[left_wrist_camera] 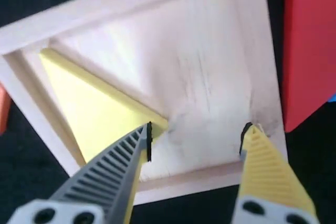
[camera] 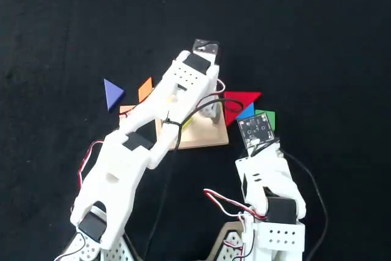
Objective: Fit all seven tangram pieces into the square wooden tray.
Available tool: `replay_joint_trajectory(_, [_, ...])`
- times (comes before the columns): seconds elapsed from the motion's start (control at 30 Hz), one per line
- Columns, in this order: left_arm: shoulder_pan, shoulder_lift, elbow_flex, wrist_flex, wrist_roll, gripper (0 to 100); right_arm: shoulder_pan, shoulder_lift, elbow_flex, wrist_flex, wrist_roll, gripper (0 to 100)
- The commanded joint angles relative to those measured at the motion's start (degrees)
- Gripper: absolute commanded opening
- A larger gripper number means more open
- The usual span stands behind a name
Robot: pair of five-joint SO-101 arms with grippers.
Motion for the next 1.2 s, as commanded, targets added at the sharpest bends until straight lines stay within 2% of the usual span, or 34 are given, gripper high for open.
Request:
replay_joint_trajectory(0.0, [-1.6, -0.9, -1.8, 1.2, -1.8, 29, 0.5, -3.6, 0.1, 0.2, 0.5, 1.1])
replay_joint_trajectory(0.23, [-7.2, -0.3, -6.3, 1.0, -2.4, 29, 0.5, -3.6, 0.1, 0.2, 0.5, 1.1])
replay_joint_trajectory(0.4, [-8.6, -0.3, -7.6, 1.3, -2.6, 29, 0.5, -3.6, 0.1, 0.2, 0.5, 1.1])
replay_joint_trajectory(0.8, [-8.0, -0.2, -9.1, 0.9, -2.7, 29, 0.5, -3.6, 0.1, 0.2, 0.5, 1.1])
replay_joint_trajectory(1.03, [-7.3, 0.8, -7.5, -5.8, -2.8, 29, 0.5, -3.6, 0.1, 0.2, 0.5, 1.1])
replay_joint_trajectory(1.17, [-6.5, 3.4, -8.4, -5.9, -2.8, 29, 0.5, -3.6, 0.1, 0.2, 0.5, 1.1])
